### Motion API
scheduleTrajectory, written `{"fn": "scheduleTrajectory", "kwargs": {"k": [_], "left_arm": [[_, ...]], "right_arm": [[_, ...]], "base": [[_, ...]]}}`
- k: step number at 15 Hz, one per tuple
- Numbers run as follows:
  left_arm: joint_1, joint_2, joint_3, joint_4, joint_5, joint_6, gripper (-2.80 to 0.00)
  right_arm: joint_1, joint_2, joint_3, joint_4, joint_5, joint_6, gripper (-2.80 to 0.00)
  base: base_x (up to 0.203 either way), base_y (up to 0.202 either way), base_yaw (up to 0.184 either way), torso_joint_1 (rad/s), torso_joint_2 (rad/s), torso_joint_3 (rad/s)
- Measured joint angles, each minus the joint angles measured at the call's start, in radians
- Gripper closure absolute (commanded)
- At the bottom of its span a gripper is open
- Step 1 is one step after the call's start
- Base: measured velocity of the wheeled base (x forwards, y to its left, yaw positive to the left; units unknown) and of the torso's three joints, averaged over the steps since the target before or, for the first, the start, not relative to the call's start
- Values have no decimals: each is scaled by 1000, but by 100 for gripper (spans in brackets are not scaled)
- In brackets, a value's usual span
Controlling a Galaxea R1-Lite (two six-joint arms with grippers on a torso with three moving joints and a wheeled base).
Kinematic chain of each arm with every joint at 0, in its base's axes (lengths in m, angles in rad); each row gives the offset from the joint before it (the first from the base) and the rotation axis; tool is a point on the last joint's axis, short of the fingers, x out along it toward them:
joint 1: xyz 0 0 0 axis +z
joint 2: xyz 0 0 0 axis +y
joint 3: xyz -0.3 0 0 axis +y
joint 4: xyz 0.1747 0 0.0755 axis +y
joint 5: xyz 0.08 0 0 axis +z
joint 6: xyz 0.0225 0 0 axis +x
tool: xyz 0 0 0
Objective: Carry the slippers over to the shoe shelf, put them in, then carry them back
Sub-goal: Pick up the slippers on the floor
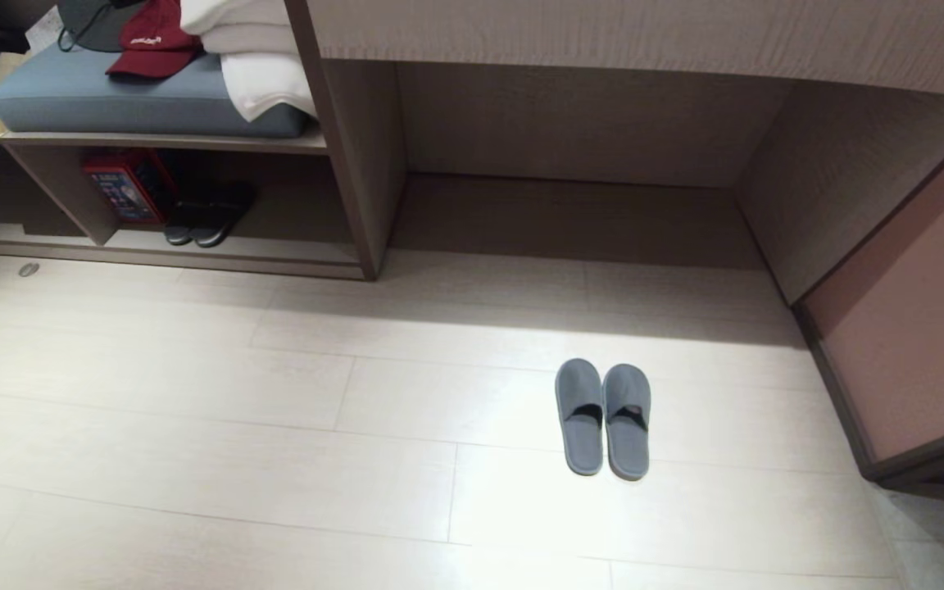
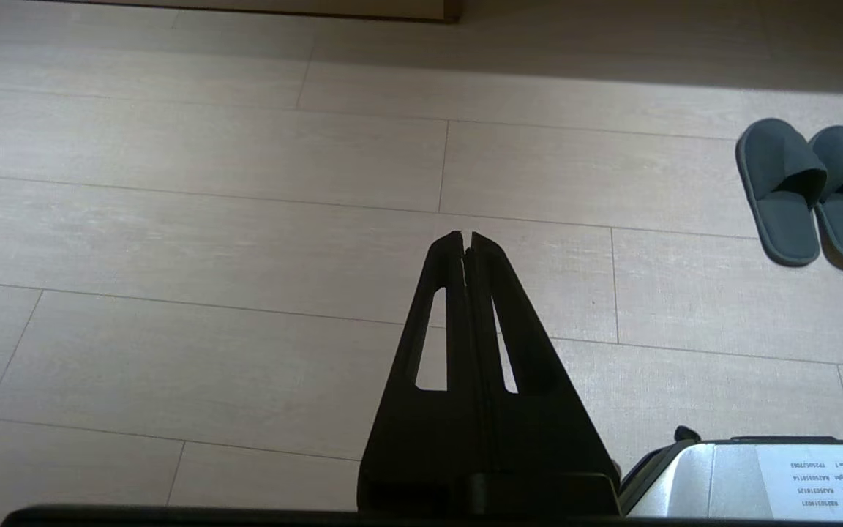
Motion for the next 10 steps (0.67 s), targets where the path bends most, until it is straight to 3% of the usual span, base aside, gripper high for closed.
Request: {"fn": "scheduleTrajectory", "kwargs": {"k": [10], "left_arm": [[0,0,0,0,0,0,0]], "right_arm": [[0,0,0,0,2,0,0]], "base": [[0,0,0,1,2,-194]]}}
